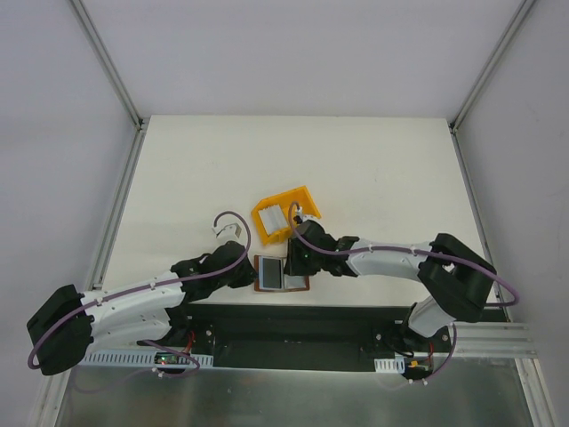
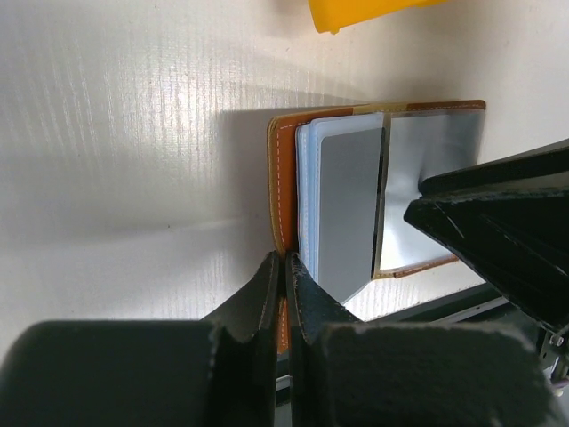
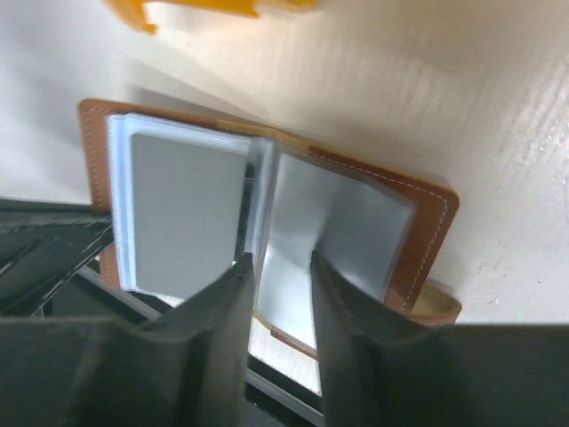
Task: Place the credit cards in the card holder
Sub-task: Turn over the card slot in the card holder.
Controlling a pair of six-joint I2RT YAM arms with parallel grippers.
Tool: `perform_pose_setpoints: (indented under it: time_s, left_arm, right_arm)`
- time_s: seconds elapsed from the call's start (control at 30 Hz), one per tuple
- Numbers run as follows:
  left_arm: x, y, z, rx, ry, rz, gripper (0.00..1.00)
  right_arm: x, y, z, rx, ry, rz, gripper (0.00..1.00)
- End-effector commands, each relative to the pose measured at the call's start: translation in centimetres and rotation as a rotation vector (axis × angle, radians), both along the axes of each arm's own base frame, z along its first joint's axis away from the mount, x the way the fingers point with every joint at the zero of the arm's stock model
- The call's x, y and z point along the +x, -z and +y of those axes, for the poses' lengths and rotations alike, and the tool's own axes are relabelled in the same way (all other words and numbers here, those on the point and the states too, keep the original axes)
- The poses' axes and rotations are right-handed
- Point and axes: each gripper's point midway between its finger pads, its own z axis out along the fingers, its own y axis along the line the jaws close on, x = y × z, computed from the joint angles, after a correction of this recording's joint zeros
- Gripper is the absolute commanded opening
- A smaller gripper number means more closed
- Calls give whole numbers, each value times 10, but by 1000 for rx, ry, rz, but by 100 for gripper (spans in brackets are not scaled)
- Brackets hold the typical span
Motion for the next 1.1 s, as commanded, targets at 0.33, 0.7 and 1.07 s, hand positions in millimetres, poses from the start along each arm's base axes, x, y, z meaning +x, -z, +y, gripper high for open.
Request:
perform_pose_setpoints:
  time_s: [0.33,0.7,1.07]
  left_arm:
    - [1,-18,-14,-51,27,-14,0]
    - [2,-25,-15,-76,26,-30,0]
    - [1,-24,-14,-78,23,-29,0]
  right_arm:
    - [-11,-46,53,134,-130,-70,56]
    - [-11,-28,57,-12,-141,-77,59]
    - [-13,-27,57,-30,-152,-82,51]
